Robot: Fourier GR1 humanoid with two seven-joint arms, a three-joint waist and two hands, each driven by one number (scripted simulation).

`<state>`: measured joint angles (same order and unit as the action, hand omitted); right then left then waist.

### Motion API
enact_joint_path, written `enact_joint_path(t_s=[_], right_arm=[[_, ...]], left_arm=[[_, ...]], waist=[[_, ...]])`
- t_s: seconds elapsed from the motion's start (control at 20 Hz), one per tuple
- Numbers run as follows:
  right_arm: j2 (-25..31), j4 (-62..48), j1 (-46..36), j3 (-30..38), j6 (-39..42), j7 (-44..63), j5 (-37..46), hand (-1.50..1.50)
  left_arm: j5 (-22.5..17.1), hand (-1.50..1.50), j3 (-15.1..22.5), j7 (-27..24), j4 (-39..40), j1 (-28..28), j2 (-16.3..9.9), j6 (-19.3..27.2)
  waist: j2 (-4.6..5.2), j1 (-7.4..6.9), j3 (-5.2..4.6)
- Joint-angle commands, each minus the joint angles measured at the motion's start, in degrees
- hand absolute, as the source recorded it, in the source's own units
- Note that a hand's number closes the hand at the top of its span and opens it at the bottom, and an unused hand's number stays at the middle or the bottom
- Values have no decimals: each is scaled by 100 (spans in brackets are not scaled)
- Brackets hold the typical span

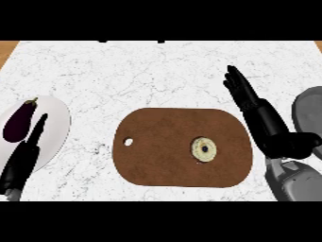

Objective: Pick the cupcake from the cutting board and place it in the pan

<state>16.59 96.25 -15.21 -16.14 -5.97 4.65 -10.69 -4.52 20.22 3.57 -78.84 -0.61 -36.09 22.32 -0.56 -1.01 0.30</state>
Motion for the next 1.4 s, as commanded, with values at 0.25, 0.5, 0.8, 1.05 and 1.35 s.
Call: enact_joint_path(t_s=[0.25, 0.5, 0.8, 1.05, 1.35], right_arm=[[-369, -10, -1324, -234, 2356, -417, -1902, 150], [1484, -633, -868, 580, 3490, -2245, -648, 150], [2154, -2072, -1429, 832, 4048, -3663, 596, -150], [2107, -2428, -2236, 545, 4035, -4223, 1376, -150], [2093, -1670, -2925, -328, 3946, -3289, 2191, -150]], left_arm=[[-1214, 0, -546, -50, -960, -968, 1037, -193], [-1725, 0, -821, 216, -1041, -895, 1233, -260], [-1783, 0, -953, 440, -904, -1123, 1181, -452], [-1801, 0, -1019, 214, -838, -934, 1287, -656], [-1709, 0, -1063, 337, -900, -976, 1270, -589]], waist=[[155, -345, -14], [97, 78, -9], [100, -7, -22], [89, -18, -30], [52, 19, -40]])
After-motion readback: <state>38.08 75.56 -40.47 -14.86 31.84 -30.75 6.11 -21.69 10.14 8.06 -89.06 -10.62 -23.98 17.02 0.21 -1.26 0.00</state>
